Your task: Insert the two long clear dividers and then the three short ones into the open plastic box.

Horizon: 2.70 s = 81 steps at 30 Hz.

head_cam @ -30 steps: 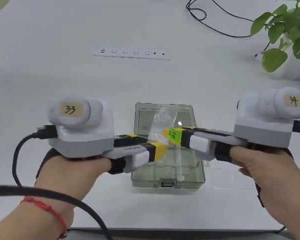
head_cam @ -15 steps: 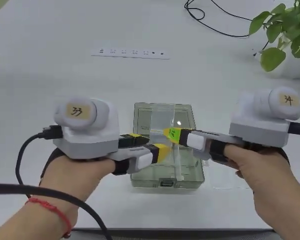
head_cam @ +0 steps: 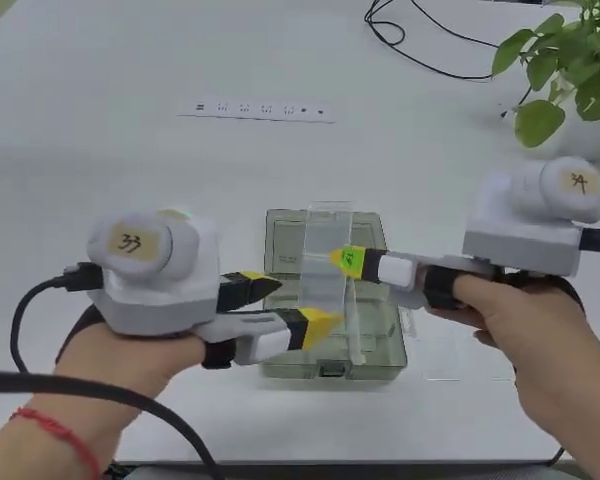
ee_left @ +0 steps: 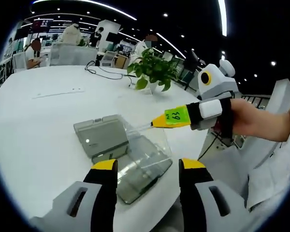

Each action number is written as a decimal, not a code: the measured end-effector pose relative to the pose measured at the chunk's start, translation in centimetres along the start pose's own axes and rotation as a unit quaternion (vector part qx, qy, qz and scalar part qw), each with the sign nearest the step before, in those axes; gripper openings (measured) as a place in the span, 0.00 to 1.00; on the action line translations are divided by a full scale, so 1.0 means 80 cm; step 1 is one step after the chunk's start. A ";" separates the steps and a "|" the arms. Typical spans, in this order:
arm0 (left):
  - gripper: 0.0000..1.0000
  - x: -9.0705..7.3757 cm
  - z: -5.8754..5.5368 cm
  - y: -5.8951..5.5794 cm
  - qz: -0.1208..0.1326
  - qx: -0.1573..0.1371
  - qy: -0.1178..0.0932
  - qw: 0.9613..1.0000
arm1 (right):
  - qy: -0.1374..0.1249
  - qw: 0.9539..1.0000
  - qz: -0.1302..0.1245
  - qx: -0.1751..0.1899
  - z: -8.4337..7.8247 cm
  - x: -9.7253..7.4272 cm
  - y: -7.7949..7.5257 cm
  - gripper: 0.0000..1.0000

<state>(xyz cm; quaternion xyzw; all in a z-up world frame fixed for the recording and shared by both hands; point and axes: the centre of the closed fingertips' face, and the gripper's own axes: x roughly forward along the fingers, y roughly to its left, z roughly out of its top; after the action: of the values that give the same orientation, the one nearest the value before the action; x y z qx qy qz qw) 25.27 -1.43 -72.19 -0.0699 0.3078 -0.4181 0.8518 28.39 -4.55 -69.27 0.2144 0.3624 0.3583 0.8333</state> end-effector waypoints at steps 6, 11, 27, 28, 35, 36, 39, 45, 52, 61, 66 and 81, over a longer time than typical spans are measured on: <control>0.66 -0.016 -0.007 0.012 -0.010 0.042 0.006 0.999 | 0.012 1.000 -0.010 0.004 0.008 0.000 0.002 0.07; 0.79 -0.025 -0.014 0.020 -0.020 0.074 0.012 0.997 | 0.032 0.999 -0.026 0.017 0.011 0.000 -0.005 0.07; 1.00 -0.031 -0.040 0.029 -0.066 0.158 0.052 0.984 | 0.145 0.981 -0.118 0.042 -0.010 0.007 -0.036 0.07; 1.00 -0.031 -0.040 0.030 -0.067 0.162 0.053 0.983 | 0.150 0.980 -0.122 0.045 -0.010 0.010 -0.040 0.07; 1.00 -0.033 -0.054 0.033 -0.080 0.180 0.064 0.978 | 0.183 0.968 -0.153 0.074 -0.032 0.024 -0.056 0.07; 1.00 -0.033 -0.055 0.033 -0.082 0.181 0.063 0.978 | 0.186 0.967 -0.155 0.077 -0.035 0.027 -0.058 0.07; 1.00 -0.033 -0.057 0.037 -0.085 0.180 0.063 0.978 | 0.192 0.963 -0.166 0.085 -0.045 0.030 -0.057 0.07; 1.00 -0.030 -0.058 0.042 -0.090 0.176 0.059 0.978 | 0.202 0.957 -0.183 0.100 -0.061 0.039 -0.065 0.07; 1.00 -0.028 -0.056 0.043 -0.096 0.176 0.054 0.978 | 0.216 0.951 -0.196 0.099 -0.072 0.044 -0.069 0.07; 1.00 -0.025 -0.058 0.040 -0.102 0.172 0.050 0.979 | 0.223 0.948 -0.204 0.100 -0.079 0.045 -0.073 0.07; 1.00 -0.024 -0.057 0.039 -0.103 0.169 0.047 0.979 | 0.225 0.948 -0.202 0.103 -0.084 0.046 -0.072 0.07; 1.00 -0.021 -0.052 0.031 -0.110 0.166 0.022 0.980 | 0.255 0.940 -0.205 0.095 -0.083 0.044 -0.075 0.07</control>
<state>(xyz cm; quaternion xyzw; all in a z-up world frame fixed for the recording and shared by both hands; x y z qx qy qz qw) 23.68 2.02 -75.68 0.0486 0.2432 -0.5557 0.7935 27.69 -5.18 -78.81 0.1147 0.6313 0.1868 0.7439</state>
